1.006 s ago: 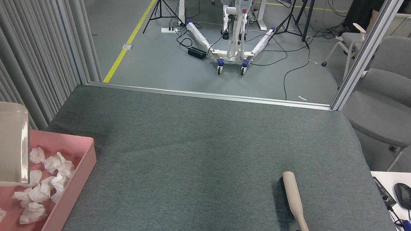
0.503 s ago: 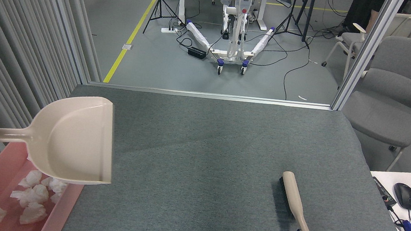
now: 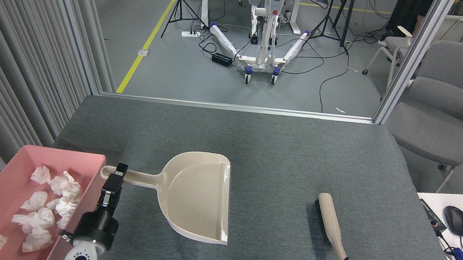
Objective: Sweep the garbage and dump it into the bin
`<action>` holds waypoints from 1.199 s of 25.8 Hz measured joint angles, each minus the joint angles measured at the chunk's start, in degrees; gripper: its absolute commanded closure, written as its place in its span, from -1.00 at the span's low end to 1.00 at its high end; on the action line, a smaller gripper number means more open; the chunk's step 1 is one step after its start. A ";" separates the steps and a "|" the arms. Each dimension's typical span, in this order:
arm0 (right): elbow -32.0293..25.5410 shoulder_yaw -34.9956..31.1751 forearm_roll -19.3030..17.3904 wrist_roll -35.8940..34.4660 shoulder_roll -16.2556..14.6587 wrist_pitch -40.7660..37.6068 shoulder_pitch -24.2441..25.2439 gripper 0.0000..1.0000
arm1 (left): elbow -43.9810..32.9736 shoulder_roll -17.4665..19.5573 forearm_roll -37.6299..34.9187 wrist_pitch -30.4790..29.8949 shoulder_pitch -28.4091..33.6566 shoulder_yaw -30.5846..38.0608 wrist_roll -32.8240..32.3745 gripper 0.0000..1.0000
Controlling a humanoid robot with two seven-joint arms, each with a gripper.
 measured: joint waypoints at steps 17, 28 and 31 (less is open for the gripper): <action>-2.49 -3.54 3.74 1.90 -2.34 0.16 0.32 -0.95 | 8.55 -6.41 -5.86 0.57 0.39 -2.00 7.29 1.00; -2.83 -3.07 3.79 3.19 -3.34 2.30 0.02 -0.95 | 12.01 -7.78 -6.87 -0.94 0.45 -1.94 8.15 -0.19; -2.85 -3.00 3.79 3.21 -3.34 2.46 0.03 -0.95 | 12.89 -8.03 -7.29 -0.95 0.41 -1.59 8.15 -1.00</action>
